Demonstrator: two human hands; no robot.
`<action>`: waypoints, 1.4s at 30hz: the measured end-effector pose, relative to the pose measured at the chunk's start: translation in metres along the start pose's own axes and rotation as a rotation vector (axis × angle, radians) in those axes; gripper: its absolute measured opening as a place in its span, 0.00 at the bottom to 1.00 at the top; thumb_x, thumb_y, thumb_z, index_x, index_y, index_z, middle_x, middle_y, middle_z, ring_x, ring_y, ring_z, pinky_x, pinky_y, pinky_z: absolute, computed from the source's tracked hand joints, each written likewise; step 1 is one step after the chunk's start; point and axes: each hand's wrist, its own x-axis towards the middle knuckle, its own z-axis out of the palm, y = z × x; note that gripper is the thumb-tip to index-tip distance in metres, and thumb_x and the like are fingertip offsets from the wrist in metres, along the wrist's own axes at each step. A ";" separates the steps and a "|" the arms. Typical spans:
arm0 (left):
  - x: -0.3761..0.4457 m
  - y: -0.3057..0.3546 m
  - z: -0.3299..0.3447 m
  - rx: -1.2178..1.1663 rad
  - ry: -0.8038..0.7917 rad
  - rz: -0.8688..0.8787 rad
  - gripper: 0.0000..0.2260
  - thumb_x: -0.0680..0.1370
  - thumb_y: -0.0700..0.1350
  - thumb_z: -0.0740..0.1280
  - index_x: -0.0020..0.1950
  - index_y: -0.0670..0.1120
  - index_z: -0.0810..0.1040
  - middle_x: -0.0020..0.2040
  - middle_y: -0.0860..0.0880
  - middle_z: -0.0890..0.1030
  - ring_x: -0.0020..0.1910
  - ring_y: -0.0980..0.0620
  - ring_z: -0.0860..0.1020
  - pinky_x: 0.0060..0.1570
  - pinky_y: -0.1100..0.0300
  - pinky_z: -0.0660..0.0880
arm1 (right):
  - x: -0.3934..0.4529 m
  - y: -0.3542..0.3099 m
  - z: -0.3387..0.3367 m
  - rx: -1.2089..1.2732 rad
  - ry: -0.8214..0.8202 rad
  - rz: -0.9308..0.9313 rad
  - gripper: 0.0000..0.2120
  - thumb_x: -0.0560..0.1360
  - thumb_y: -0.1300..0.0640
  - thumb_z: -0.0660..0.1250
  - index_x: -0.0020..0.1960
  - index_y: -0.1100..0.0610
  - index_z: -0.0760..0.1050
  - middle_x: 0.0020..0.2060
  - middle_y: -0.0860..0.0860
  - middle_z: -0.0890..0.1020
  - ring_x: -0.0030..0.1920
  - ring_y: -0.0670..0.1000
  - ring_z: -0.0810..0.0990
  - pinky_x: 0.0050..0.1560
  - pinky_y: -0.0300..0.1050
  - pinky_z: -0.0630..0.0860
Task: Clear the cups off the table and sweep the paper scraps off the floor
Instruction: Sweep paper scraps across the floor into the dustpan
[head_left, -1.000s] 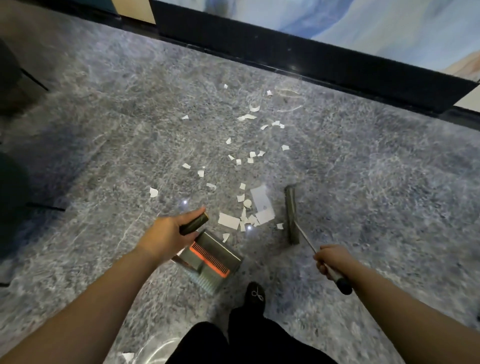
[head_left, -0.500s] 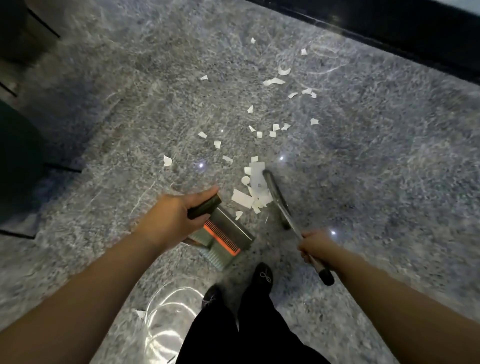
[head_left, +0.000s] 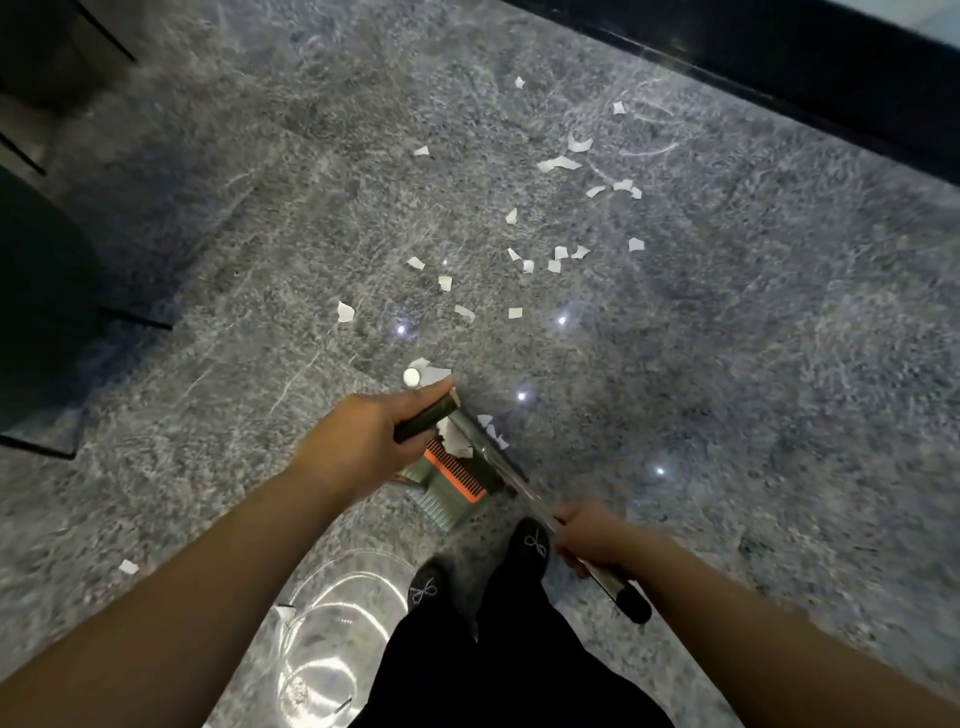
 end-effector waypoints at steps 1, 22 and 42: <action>-0.003 -0.001 0.000 0.002 0.003 0.002 0.30 0.74 0.48 0.73 0.63 0.76 0.62 0.45 0.56 0.83 0.32 0.63 0.76 0.33 0.64 0.75 | -0.003 0.000 0.005 -0.017 -0.011 0.000 0.07 0.70 0.71 0.59 0.44 0.64 0.75 0.26 0.56 0.72 0.21 0.50 0.71 0.23 0.40 0.71; -0.042 -0.013 -0.013 -0.086 0.009 -0.019 0.28 0.74 0.44 0.73 0.64 0.70 0.68 0.40 0.65 0.78 0.36 0.69 0.76 0.32 0.74 0.71 | -0.074 0.017 0.003 0.278 0.099 -0.014 0.13 0.75 0.71 0.59 0.57 0.63 0.75 0.28 0.56 0.71 0.19 0.48 0.69 0.19 0.32 0.65; -0.021 -0.022 -0.026 -0.077 -0.027 -0.038 0.28 0.73 0.44 0.74 0.63 0.70 0.69 0.39 0.63 0.79 0.32 0.69 0.76 0.30 0.73 0.71 | 0.023 -0.010 0.035 0.037 0.040 0.014 0.12 0.77 0.67 0.57 0.55 0.69 0.75 0.29 0.57 0.74 0.25 0.51 0.73 0.25 0.43 0.72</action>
